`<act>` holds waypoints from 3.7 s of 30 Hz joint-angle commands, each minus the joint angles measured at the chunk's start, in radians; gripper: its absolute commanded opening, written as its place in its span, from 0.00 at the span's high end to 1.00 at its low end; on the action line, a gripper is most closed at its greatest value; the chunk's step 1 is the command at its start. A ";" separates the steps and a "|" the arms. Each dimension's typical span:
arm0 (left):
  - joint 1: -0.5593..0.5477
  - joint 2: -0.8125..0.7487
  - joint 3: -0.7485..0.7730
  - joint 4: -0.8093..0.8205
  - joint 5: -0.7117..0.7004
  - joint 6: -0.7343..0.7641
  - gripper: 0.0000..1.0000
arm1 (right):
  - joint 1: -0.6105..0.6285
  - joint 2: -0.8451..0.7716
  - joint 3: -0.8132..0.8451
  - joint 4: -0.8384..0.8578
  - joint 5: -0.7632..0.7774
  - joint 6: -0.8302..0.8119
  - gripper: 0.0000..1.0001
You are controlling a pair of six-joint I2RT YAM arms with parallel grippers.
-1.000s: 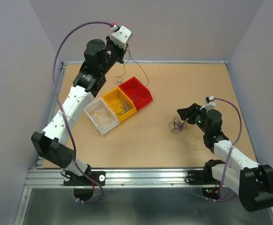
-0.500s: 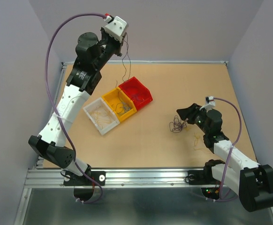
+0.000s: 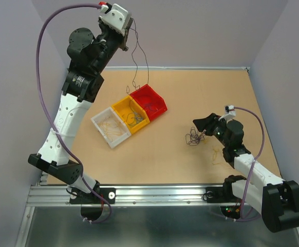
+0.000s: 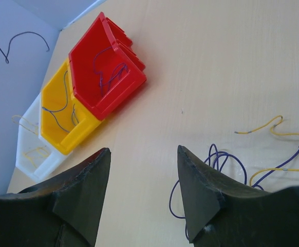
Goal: Untangle the cables
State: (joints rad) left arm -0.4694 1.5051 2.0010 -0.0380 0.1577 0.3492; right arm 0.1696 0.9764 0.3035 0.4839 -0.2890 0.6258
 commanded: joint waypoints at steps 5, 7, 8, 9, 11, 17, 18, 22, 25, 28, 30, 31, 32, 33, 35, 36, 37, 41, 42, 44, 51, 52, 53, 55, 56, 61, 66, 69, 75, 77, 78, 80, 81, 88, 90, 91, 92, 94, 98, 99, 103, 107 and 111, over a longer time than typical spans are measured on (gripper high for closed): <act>-0.002 0.026 0.038 0.006 0.055 -0.041 1.00 | -0.001 -0.005 -0.024 0.067 -0.027 0.011 0.39; -0.003 0.041 0.039 0.000 0.060 -0.039 1.00 | -0.001 -0.007 -0.026 0.068 -0.027 0.012 0.39; -0.002 0.043 0.039 0.000 0.059 -0.041 1.00 | -0.001 -0.007 -0.024 0.068 -0.027 0.014 0.39; -0.003 0.047 0.039 -0.002 0.059 -0.044 1.00 | -0.001 -0.005 -0.024 0.068 -0.029 0.012 0.39; -0.003 0.050 0.038 -0.002 0.065 -0.052 1.00 | 0.001 -0.005 -0.026 0.068 -0.030 0.012 0.39; -0.005 0.076 0.009 -0.007 0.092 -0.072 1.00 | -0.001 -0.011 -0.024 0.068 -0.033 0.014 0.39; -0.006 0.087 0.007 -0.008 0.095 -0.072 1.00 | -0.001 -0.012 -0.024 0.068 -0.033 0.014 0.39; -0.008 0.113 -0.021 -0.008 0.106 -0.076 1.00 | -0.001 -0.013 -0.026 0.068 -0.036 0.014 0.39; -0.009 0.130 -0.056 -0.008 0.100 -0.073 1.00 | -0.001 -0.015 -0.026 0.068 -0.039 0.015 0.39; -0.009 0.133 -0.111 0.010 0.083 -0.056 1.00 | -0.002 -0.015 -0.026 0.068 -0.038 0.015 0.39; -0.008 0.132 -0.133 0.029 0.066 -0.047 1.00 | -0.001 -0.015 -0.026 0.068 -0.038 0.015 0.39; -0.009 0.133 -0.127 0.029 0.059 -0.047 1.00 | -0.002 -0.013 -0.026 0.068 -0.039 0.015 0.39; -0.009 0.133 -0.114 0.029 0.049 -0.046 1.00 | -0.001 -0.012 -0.026 0.068 -0.038 0.015 0.39; -0.009 0.132 -0.099 0.021 0.042 -0.044 1.00 | -0.002 -0.010 -0.026 0.068 -0.039 0.015 0.39; -0.009 0.130 -0.006 -0.003 0.042 -0.049 1.00 | -0.001 -0.010 -0.024 0.068 -0.038 0.014 0.39; -0.008 0.130 0.024 -0.019 0.042 -0.052 1.00 | -0.002 -0.010 -0.026 0.068 -0.039 0.014 0.39; -0.009 0.130 0.054 -0.031 0.042 -0.053 1.00 | -0.001 -0.011 -0.026 0.068 -0.039 0.014 0.39; -0.009 0.113 0.150 -0.060 0.028 -0.053 1.00 | -0.001 -0.013 -0.026 0.068 -0.038 0.015 0.39; -0.011 0.104 0.156 -0.051 0.028 -0.047 1.00 | -0.001 -0.012 -0.026 0.070 -0.039 0.015 0.39; -0.009 0.087 0.157 -0.024 0.022 -0.042 1.00 | -0.001 -0.005 -0.026 0.070 -0.041 0.015 0.39; -0.018 0.170 0.265 0.013 0.017 -0.072 1.00 | -0.001 0.008 -0.024 0.074 -0.042 0.015 0.39; -0.021 0.187 0.269 0.015 0.016 -0.072 1.00 | -0.001 0.007 -0.026 0.074 -0.042 0.015 0.39; -0.023 0.193 0.269 0.018 0.014 -0.073 1.00 | -0.002 0.007 -0.024 0.074 -0.041 0.015 0.39; -0.025 0.207 0.265 0.024 0.011 -0.082 1.00 | -0.001 0.007 -0.026 0.076 -0.042 0.017 0.39; -0.025 0.208 0.259 0.027 0.009 -0.085 1.00 | -0.002 0.007 -0.026 0.076 -0.044 0.018 0.39; -0.025 0.204 0.180 0.027 0.042 -0.099 1.00 | -0.001 0.004 -0.027 0.079 -0.052 0.023 0.39; -0.025 0.175 0.013 0.061 0.052 -0.095 1.00 | -0.001 -0.008 -0.029 0.079 -0.052 0.025 0.39; -0.025 0.138 -0.151 0.125 0.023 -0.073 1.00 | -0.002 -0.013 -0.030 0.079 -0.052 0.025 0.39; -0.005 0.017 -0.500 0.312 -0.004 -0.056 1.00 | -0.001 -0.008 -0.029 0.079 -0.053 0.023 0.39; 0.002 0.003 -0.525 0.323 0.005 -0.059 1.00 | -0.001 -0.008 -0.030 0.079 -0.052 0.023 0.39; 0.006 -0.005 -0.533 0.329 0.017 -0.068 1.00 | -0.001 -0.008 -0.029 0.079 -0.052 0.023 0.39; 0.023 -0.034 -0.559 0.345 0.034 -0.082 1.00 | -0.001 -0.007 -0.029 0.079 -0.049 0.022 0.39; 0.029 -0.057 -0.576 0.371 0.043 -0.094 1.00 | -0.001 -0.007 -0.029 0.079 -0.049 0.022 0.39; 0.055 -0.094 -0.504 0.379 0.049 -0.115 1.00 | -0.001 0.010 -0.026 0.081 -0.059 0.017 0.39; 0.063 -0.103 -0.481 0.378 0.059 -0.130 1.00 | -0.001 0.015 -0.023 0.081 -0.065 0.017 0.39; 0.063 -0.106 -0.484 0.382 0.062 -0.137 1.00 | -0.002 0.013 -0.023 0.079 -0.065 0.017 0.39; 0.064 -0.108 -0.488 0.386 0.063 -0.139 1.00 | -0.002 0.013 -0.024 0.081 -0.067 0.017 0.39; 0.064 -0.115 -0.514 0.401 0.063 -0.139 1.00 | -0.002 0.011 -0.023 0.079 -0.068 0.018 0.39; 0.069 -0.109 -0.559 0.431 0.069 -0.136 1.00 | -0.001 0.011 -0.021 0.081 -0.072 0.018 0.39; 0.071 -0.105 -0.561 0.428 0.072 -0.136 1.00 | -0.001 0.011 -0.021 0.079 -0.075 0.018 0.39; 0.087 -0.086 -0.580 0.429 0.074 -0.138 1.00 | -0.001 0.015 -0.023 0.079 -0.075 0.018 0.38; 0.104 -0.091 -0.640 0.444 0.079 -0.107 1.00 | -0.001 0.013 -0.023 0.079 -0.076 0.020 0.39; 0.104 -0.071 -0.719 0.492 0.094 -0.095 1.00 | -0.001 0.018 -0.021 0.084 -0.076 0.022 0.39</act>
State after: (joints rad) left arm -0.3664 1.4322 1.3407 0.3698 0.2253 0.2340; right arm 0.1696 0.9901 0.2970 0.5060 -0.3492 0.6510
